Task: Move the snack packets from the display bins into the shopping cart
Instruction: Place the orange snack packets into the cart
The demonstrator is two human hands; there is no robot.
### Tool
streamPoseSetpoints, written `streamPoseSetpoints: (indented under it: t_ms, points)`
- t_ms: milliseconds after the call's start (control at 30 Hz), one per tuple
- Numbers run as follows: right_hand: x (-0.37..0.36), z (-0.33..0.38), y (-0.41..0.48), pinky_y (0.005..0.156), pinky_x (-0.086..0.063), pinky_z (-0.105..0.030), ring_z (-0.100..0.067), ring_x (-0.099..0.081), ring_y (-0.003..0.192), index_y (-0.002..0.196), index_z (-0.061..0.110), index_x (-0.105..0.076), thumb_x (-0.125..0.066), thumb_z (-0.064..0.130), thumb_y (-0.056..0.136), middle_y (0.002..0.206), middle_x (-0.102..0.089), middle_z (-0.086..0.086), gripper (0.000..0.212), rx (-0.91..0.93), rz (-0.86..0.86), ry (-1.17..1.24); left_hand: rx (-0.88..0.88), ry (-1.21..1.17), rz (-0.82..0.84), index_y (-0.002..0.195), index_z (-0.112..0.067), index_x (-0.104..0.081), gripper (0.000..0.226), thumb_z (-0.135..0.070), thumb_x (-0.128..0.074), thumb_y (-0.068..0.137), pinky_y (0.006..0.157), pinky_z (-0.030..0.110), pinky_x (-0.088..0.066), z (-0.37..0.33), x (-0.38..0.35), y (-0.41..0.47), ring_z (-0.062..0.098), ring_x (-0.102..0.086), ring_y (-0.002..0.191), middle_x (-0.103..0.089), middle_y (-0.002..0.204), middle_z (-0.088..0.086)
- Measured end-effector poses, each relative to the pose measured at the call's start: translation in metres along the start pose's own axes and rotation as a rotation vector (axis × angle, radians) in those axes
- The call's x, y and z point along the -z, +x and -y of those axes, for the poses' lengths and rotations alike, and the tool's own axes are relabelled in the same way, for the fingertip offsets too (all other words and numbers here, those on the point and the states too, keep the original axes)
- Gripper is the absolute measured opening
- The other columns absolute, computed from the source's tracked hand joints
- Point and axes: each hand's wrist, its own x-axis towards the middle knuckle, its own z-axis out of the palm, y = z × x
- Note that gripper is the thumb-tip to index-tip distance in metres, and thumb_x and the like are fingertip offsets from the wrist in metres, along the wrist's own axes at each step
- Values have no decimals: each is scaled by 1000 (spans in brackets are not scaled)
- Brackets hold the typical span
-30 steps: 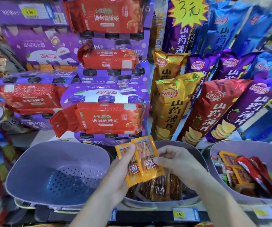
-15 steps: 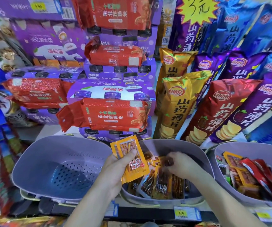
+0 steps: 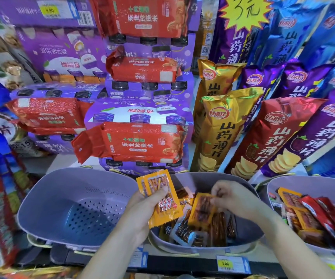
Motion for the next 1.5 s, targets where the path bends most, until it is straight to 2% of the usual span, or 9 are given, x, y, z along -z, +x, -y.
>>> streamPoseSetpoints:
  t_ms: [167, 367, 567, 700, 800, 900, 1033, 1367, 1500]
  points:
    - [37, 32, -14, 65, -59, -33, -25, -73, 79, 97, 16, -66, -69, 9, 97, 93, -77, -13, 7, 91, 44, 417, 9, 44, 23, 121, -15, -75, 33, -29, -80, 91, 87, 46, -64, -2, -7, 0, 27, -80, 99, -82, 107, 10]
    - [26, 70, -11, 63, -57, -31, -21, -69, 75, 104, 11, -72, -75, 15, 93, 94, -76, -12, 12, 124, 139, 563, 66, 82, 146, 119, -20, -78, 50, -51, -85, 80, 105, 53, -56, -4, -17, -2, 27, -77, 110, -81, 115, 8]
    - [-7, 73, 1, 67, -59, -36, -24, -70, 71, 99, 11, -75, -79, 9, 90, 85, -73, -7, 10, 128, 81, 596, 2, 149, 206, 100, -28, -84, 38, -36, -91, 64, 81, 42, -65, 0, -16, -3, 26, -79, 103, -81, 112, 10]
    - [-7, 56, 9, 67, -61, -35, -30, -72, 71, 98, 10, -74, -79, 17, 91, 82, -73, -12, 12, 78, 74, 715, -11, 128, 182, 104, -24, -83, 42, -35, -92, 65, 95, 54, -61, -1, -8, -1, 31, -78, 105, -80, 113, 13]
    - [-1, 26, 17, 69, -61, -33, -19, -74, 73, 96, 17, -74, -81, 24, 89, 86, -77, -5, 12, 15, -43, 365, -2, 95, 130, 110, -16, -81, 47, -31, -92, 66, 82, 48, -65, 0, -1, 0, 32, -79, 102, -80, 111, 15]
    - [-3, -4, 22, 73, -52, -29, -15, -69, 87, 100, 22, -73, -76, 31, 88, 95, -73, 6, 15, -29, 106, -354, 16, 62, 127, 106, -16, -83, 38, -27, -90, 70, 70, 42, -66, 0, 4, 0, 34, -79, 99, -80, 111, 17]
    - [-17, -23, 22, 73, -43, -28, -22, -66, 102, 113, 20, -64, -73, 27, 86, 113, -69, -1, 29, -143, 205, -718, 35, 48, 124, 101, -17, -83, 32, -25, -90, 71, 68, 40, -66, 2, 6, -1, 33, -80, 97, -80, 109, 17]
    - [-13, -26, 16, 65, -41, -24, -8, -59, 86, 87, 31, -61, -72, 34, 91, 94, -62, 9, 12, -44, 217, -504, 32, 42, 106, 122, -12, -72, 56, -25, -91, 71, 68, 40, -66, 2, 3, -2, 32, -80, 98, -81, 109, 16]
    - [-5, -12, 2, 69, -57, -30, -10, -67, 82, 85, 32, -62, -72, 30, 94, 92, -67, 5, 13, 42, 182, -266, 22, 49, 107, 120, -14, -74, 55, -27, -90, 69, 66, 38, -65, 1, 1, -3, 31, -80, 97, -81, 108, 14]
